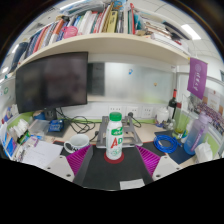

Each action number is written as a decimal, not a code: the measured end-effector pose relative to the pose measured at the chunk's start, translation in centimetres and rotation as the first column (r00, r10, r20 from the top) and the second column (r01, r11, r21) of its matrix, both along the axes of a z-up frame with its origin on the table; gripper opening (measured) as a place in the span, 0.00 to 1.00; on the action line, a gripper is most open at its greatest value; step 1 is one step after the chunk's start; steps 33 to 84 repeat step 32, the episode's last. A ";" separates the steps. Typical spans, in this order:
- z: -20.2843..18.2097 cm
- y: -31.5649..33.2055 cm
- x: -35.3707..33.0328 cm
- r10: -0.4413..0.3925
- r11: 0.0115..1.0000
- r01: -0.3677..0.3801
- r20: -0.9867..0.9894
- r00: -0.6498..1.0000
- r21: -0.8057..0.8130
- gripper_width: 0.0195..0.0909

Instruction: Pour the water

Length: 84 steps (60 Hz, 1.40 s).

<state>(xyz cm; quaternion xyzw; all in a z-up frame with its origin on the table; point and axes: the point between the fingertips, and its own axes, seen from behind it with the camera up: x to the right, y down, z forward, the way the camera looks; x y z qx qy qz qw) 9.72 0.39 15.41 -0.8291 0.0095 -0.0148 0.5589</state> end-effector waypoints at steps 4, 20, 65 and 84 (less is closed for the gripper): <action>2.2 -1.4 0.1 -0.031 0.999 0.030 0.022 0.999 0.012 0.92; 7.9 -4.5 -0.9 -0.090 0.994 0.088 0.023 0.996 0.060 0.92; 9.0 -5.3 -2.1 -0.096 0.994 0.095 0.019 0.995 0.062 0.90; 9.0 -5.3 -2.1 -0.096 0.994 0.095 0.019 0.995 0.062 0.90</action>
